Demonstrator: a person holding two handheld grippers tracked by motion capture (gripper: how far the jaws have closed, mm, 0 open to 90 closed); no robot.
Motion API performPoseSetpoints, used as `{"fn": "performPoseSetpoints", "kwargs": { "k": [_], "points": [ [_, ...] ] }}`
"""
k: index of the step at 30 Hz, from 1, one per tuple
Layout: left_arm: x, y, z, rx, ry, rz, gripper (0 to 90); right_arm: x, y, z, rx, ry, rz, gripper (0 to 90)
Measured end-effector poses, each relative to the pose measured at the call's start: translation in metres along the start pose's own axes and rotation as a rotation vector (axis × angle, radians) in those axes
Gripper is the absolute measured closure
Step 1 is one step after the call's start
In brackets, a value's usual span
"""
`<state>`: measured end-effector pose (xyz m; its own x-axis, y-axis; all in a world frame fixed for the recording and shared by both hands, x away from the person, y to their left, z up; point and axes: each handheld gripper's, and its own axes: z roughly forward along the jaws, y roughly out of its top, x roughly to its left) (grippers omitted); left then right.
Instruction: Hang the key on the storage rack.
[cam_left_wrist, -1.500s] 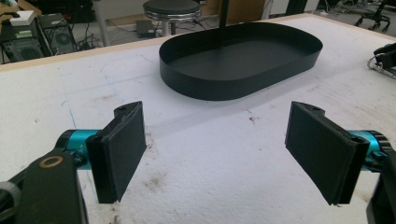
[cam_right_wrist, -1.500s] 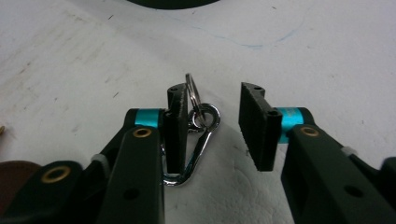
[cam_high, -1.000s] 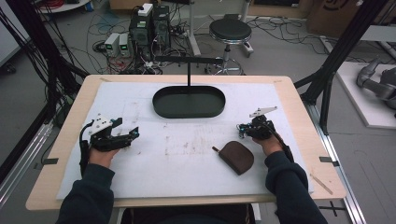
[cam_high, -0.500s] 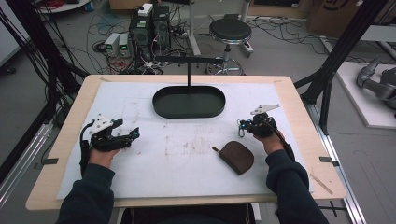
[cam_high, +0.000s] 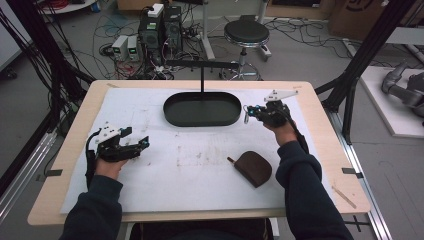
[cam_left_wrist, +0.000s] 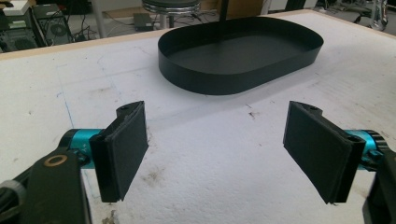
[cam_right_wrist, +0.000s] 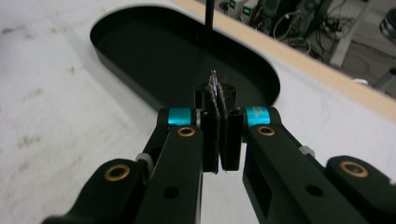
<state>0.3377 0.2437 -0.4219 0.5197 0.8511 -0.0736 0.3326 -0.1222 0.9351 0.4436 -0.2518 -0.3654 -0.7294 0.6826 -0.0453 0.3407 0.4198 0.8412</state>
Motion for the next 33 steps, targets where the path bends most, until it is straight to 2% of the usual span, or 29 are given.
{"fn": "performPoseSetpoints", "kwargs": {
  "k": [3, 4, 5, 11, 12, 15, 18, 21, 24, 31, 33],
  "points": [
    [0.000, 0.000, 0.000, 0.003, -0.001, -0.001, 21.9, -0.002, 0.022, 0.009, -0.029, 0.002, -0.020, 89.5],
    [0.000, 0.000, 0.000, 0.004, -0.002, -0.001, 22.0, -0.004, 0.035, 0.015, -0.049, 0.000, -0.033, 89.5],
    [0.000, 0.000, 0.000, 0.004, -0.002, -0.001, 22.0, -0.004, 0.035, 0.015, -0.049, 0.000, -0.033, 89.5],
    [0.001, 0.000, 0.000, 0.006, -0.007, -0.005, 22.2, -0.009, 0.071, 0.034, -0.071, -0.014, -0.071, 89.5],
    [0.001, 0.000, 0.000, 0.006, -0.008, -0.006, 22.2, -0.009, 0.080, 0.039, -0.078, -0.032, -0.095, 89.5],
    [0.001, -0.001, 0.000, 0.003, -0.010, -0.010, 22.2, -0.011, 0.088, 0.044, -0.083, -0.034, -0.094, 89.4],
    [0.001, -0.001, -0.001, 0.007, -0.013, -0.009, 22.2, -0.014, 0.092, 0.046, -0.084, -0.051, -0.102, 89.5],
    [0.001, -0.001, -0.001, 0.008, -0.015, -0.009, 22.3, -0.018, 0.093, 0.047, -0.110, -0.062, -0.088, 89.5],
    [0.000, -0.001, 0.000, 0.010, -0.018, -0.008, 22.8, -0.025, 0.090, 0.050, -0.096, -0.076, -0.071, 89.4],
    [0.000, -0.001, 0.001, 0.011, -0.020, -0.007, 23.4, -0.033, 0.087, 0.052, -0.143, -0.066, -0.020, 89.4],
    [0.000, -0.001, 0.001, 0.013, -0.021, -0.006, 23.4, -0.035, 0.086, 0.053, -0.154, -0.063, -0.020, 89.4]
  ]
}}
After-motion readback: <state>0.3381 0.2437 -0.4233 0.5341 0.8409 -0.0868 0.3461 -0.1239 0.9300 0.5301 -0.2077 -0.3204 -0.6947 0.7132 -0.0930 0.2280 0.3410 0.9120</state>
